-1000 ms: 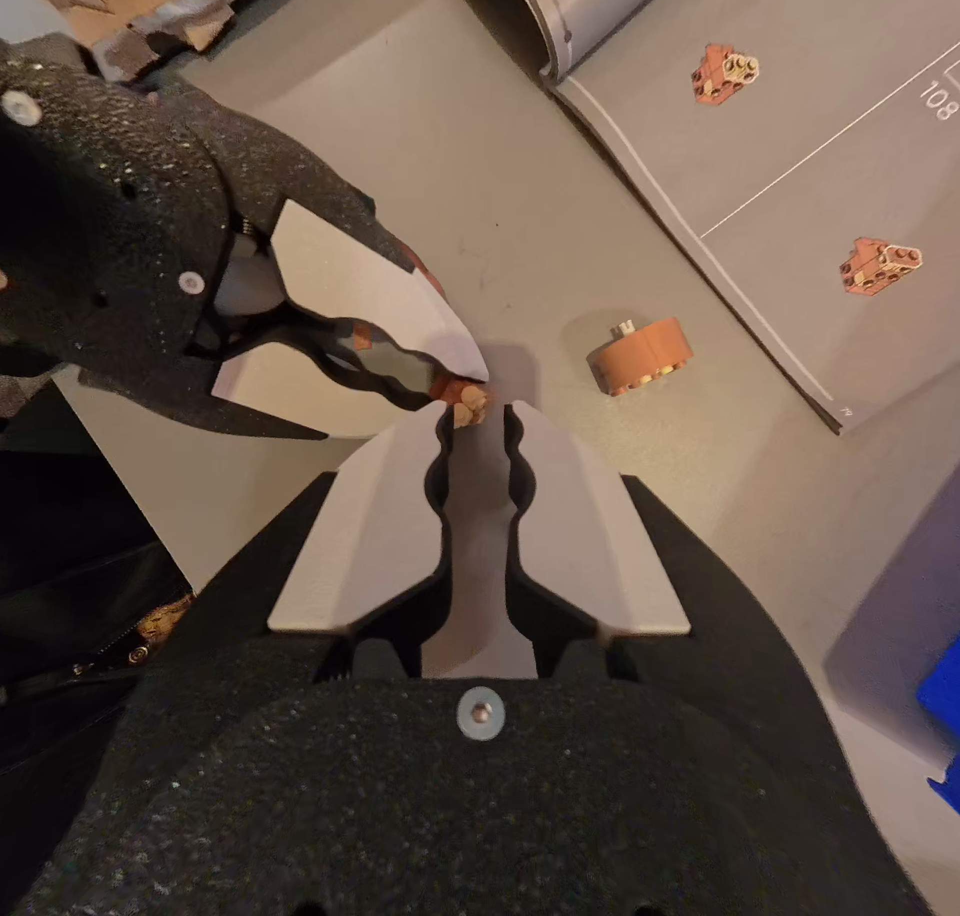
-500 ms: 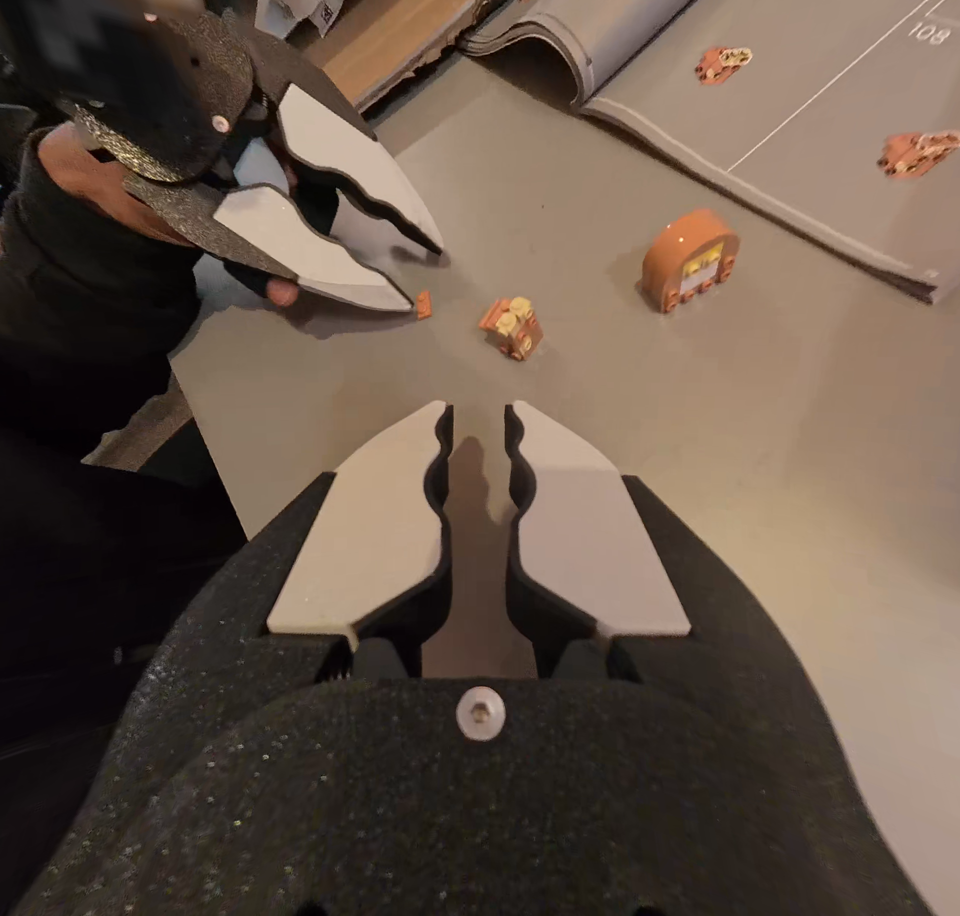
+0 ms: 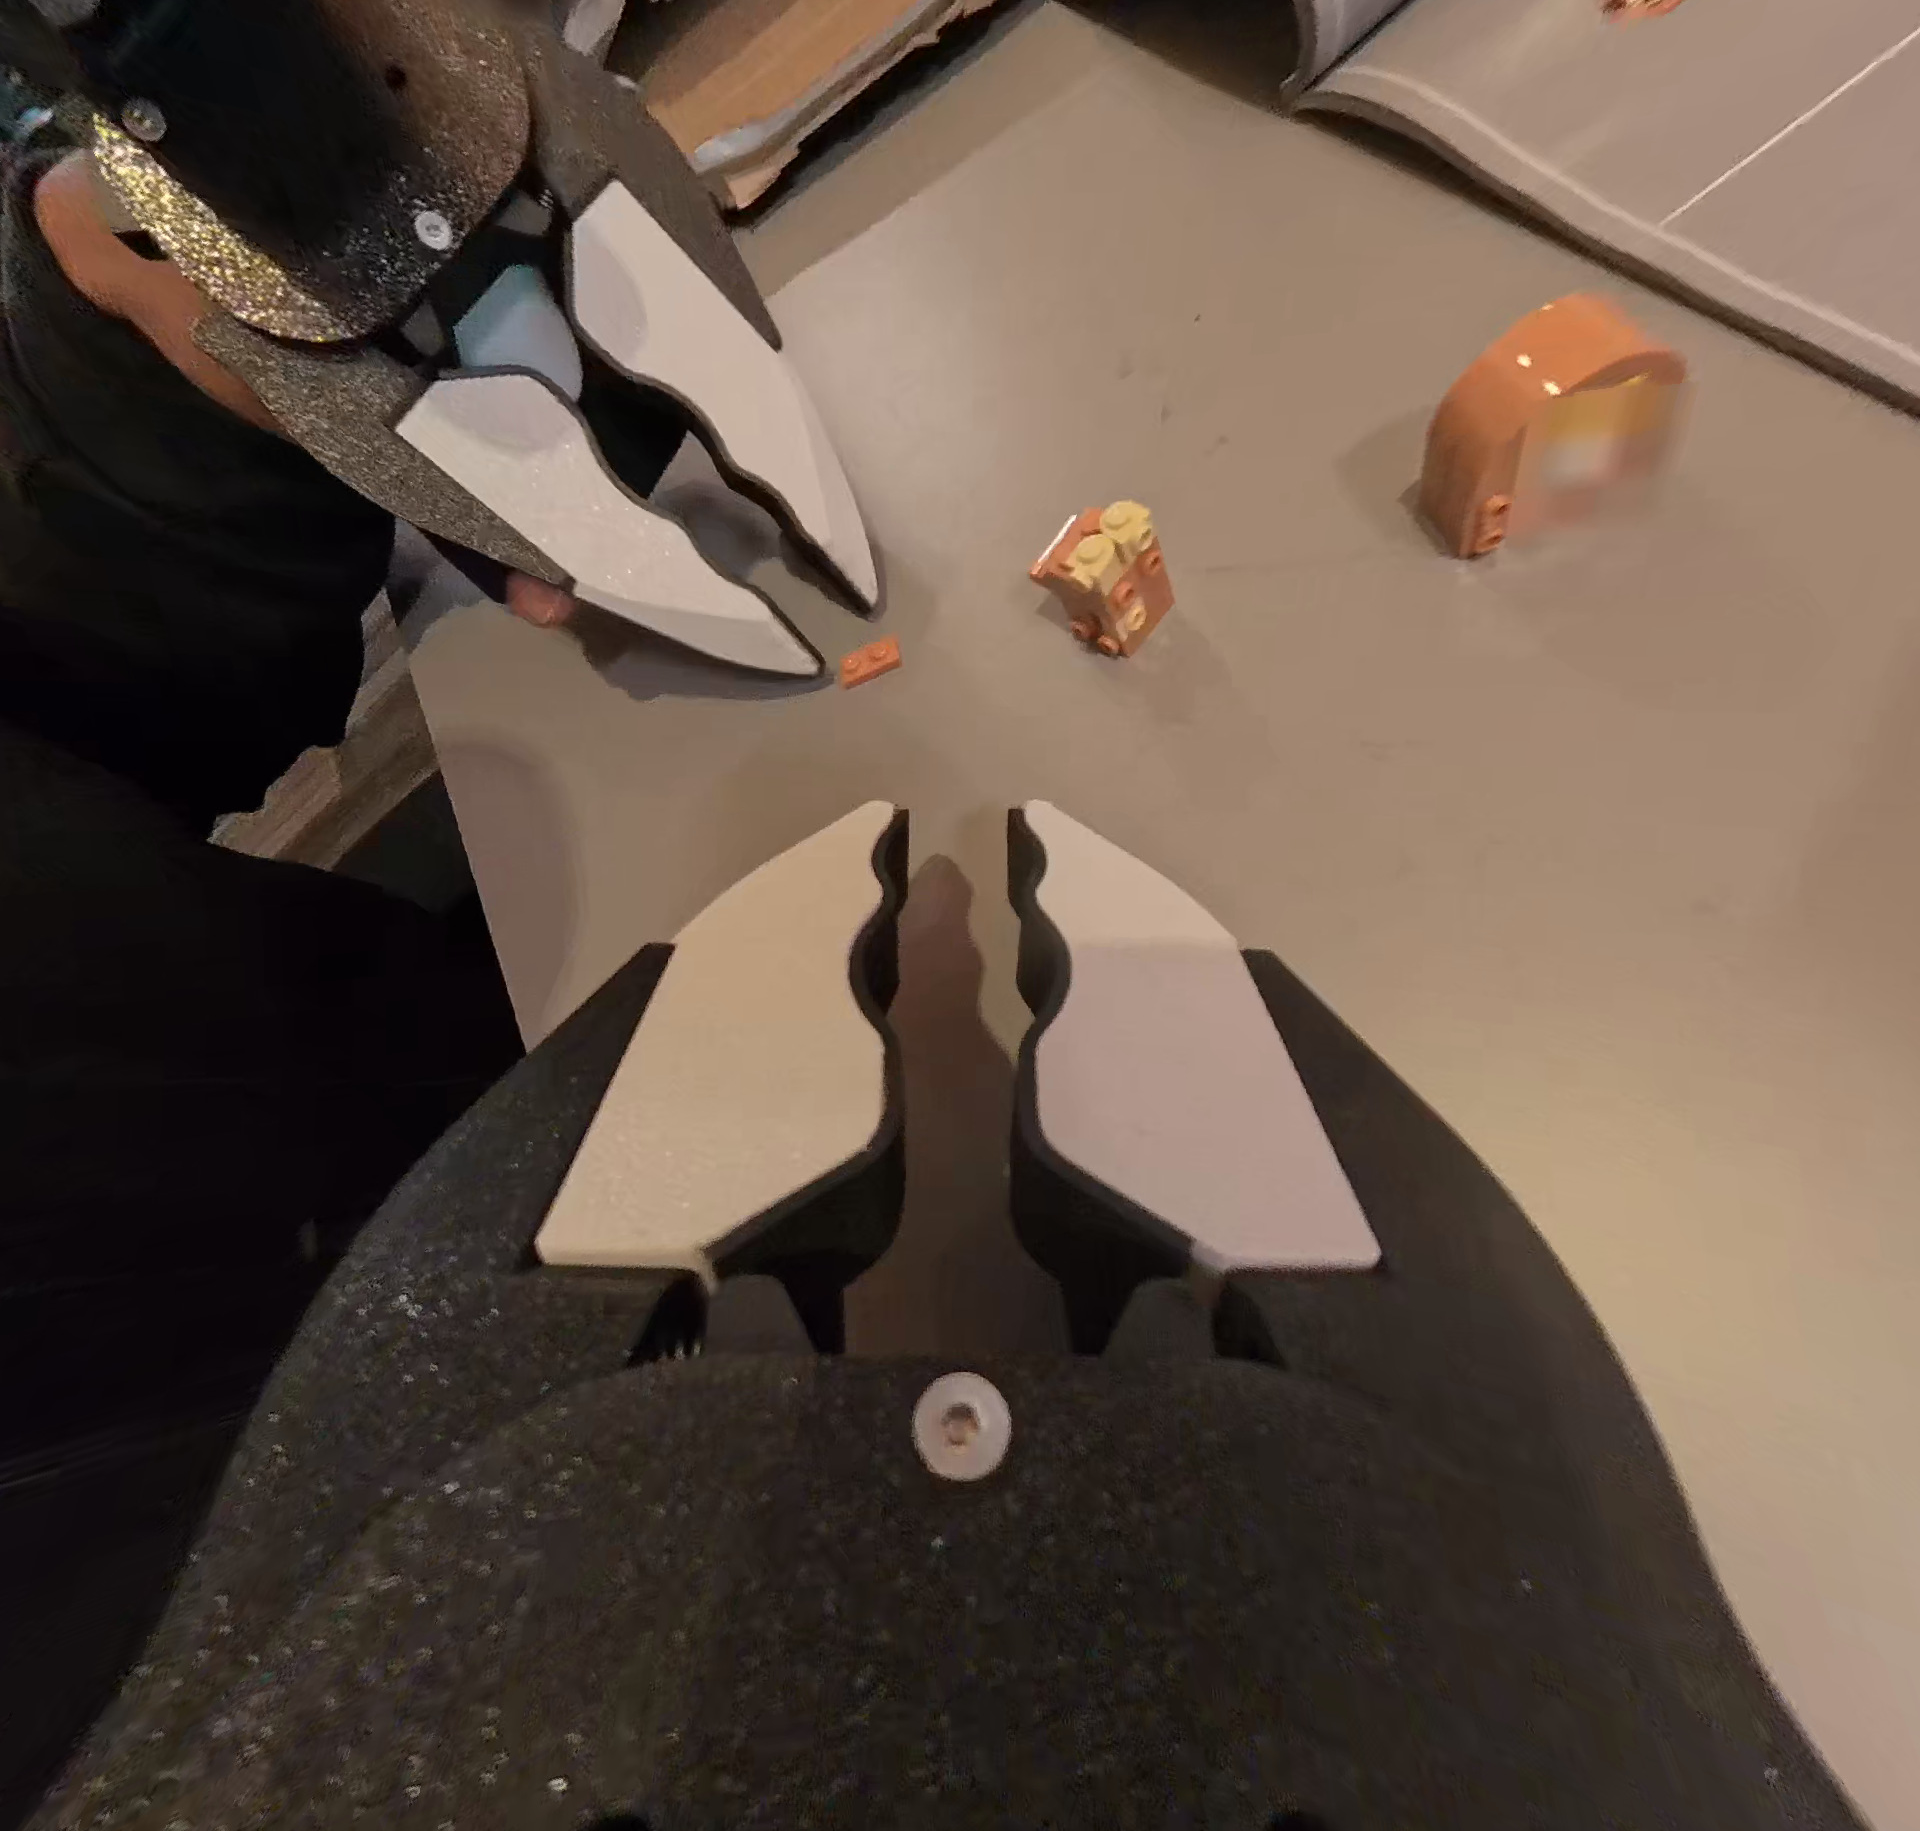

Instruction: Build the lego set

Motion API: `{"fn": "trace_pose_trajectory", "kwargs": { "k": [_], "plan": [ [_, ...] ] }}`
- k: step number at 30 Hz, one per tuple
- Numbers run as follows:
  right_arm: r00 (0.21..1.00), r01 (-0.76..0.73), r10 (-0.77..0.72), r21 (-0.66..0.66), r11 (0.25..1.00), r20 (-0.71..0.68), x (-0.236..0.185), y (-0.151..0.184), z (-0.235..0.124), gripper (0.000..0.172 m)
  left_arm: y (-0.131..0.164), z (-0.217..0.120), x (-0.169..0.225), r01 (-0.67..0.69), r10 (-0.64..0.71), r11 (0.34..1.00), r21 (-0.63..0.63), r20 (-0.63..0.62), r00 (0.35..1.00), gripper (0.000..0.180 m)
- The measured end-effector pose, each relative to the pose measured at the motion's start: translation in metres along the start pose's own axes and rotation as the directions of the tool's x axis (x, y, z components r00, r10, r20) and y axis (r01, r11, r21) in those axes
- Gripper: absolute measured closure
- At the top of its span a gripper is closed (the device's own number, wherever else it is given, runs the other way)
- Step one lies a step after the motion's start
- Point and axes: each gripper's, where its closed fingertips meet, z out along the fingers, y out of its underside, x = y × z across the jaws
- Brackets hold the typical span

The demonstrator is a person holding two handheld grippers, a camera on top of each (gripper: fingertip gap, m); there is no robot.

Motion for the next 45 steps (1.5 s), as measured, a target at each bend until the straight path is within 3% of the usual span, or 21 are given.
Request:
{"fn": "trace_pose_trajectory", "kwargs": {
  "k": [4,8,12,14,16,19,25,38,45],
  "plan": [
    [0.996,0.085,-0.085,-0.005,0.996,0.035,-0.009,-0.002,0.008,0.155,-0.008,0.009,0.023,0.008,-0.005,0.999,0.036,-0.092,0.996,0.165],
    [0.955,0.296,-0.296,0.001,0.955,0.035,-0.018,-0.004,0.014,0.159,-0.010,0.005,0.015,-0.006,0.008,0.999,0.042,-0.048,0.999,0.165],
    [0.784,0.621,-0.621,-0.032,0.783,0.020,-0.020,-0.004,0.025,0.160,-0.005,0.001,0.002,-0.008,0.009,0.999,0.041,-0.023,1.000,0.165],
    [0.651,0.759,-0.756,-0.052,0.649,0.067,-0.020,-0.002,0.031,0.158,-0.002,0.001,-0.002,-0.005,0.005,0.999,0.046,-0.013,1.000,0.164],
    [0.564,0.824,-0.809,-0.055,0.564,0.163,-0.024,-0.002,0.032,0.152,0.001,0.001,-0.004,0.006,-0.005,0.998,0.056,-0.017,1.000,0.164],
    [0.488,0.860,-0.808,-0.023,0.510,0.330,-0.031,-0.007,0.031,0.152,0.003,-0.003,-0.003,0.022,-0.018,0.994,0.108,-0.033,0.999,0.164],
    [0.372,0.926,-0.772,-0.152,0.345,0.515,-0.025,-0.010,0.041,0.150,0.008,-0.010,-0.003,0.016,-0.011,0.990,0.143,-0.034,0.999,0.165],
    [0.221,0.970,-0.729,-0.226,0.093,0.648,-0.021,0.003,0.051,0.154,0.009,-0.012,0.004,-0.024,0.037,0.990,0.142,-0.089,0.995,0.165],
    [0.183,0.971,-0.692,-0.237,0.017,0.699,-0.019,0.006,0.054,0.154,0.009,-0.012,0.005,-0.029,0.042,0.990,0.141,-0.091,0.995,0.165]
  ]
}}
